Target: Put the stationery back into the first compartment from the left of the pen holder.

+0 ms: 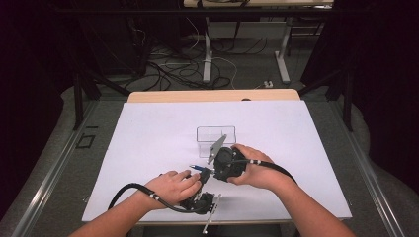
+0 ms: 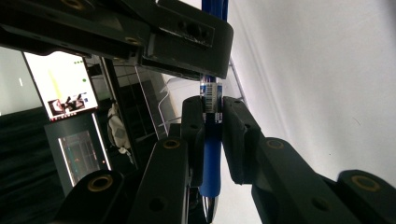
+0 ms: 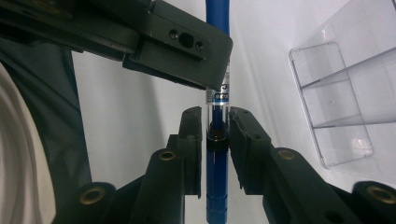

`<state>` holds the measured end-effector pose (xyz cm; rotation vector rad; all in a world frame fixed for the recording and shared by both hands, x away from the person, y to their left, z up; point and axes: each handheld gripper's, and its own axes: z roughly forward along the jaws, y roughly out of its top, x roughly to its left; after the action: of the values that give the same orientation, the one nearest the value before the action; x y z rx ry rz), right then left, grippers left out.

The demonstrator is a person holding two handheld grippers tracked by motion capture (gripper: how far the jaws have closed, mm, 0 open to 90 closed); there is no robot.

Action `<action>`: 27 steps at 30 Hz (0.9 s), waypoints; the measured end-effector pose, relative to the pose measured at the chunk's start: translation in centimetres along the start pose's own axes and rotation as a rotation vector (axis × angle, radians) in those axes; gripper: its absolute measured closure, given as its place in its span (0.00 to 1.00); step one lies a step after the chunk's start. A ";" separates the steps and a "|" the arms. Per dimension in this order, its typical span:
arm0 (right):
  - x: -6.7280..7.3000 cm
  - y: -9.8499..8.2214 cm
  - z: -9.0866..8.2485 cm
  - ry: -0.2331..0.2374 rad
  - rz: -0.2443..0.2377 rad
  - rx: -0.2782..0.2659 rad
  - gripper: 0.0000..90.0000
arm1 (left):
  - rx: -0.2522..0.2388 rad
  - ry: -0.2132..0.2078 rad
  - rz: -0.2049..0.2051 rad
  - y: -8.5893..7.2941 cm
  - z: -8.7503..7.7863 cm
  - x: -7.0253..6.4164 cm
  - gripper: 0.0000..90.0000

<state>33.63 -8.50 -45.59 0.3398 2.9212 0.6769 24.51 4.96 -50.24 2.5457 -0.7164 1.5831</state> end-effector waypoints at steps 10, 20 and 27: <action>0.1 0.5 0.2 -0.014 0.000 0.018 0.88 | -0.030 0.015 -0.044 -0.2 0.2 -0.2 0.88; -0.1 0.8 0.2 -0.027 -0.005 0.008 0.89 | 0.000 0.008 -0.035 -0.7 0.0 0.3 0.86; -0.4 1.1 -0.2 -0.078 0.022 -0.002 0.89 | -0.053 0.030 -0.145 -1.4 -0.1 0.1 0.69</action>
<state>34.20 -7.74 -44.89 0.3897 2.8465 0.6545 25.03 6.21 -49.90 2.4689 -0.5496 1.5316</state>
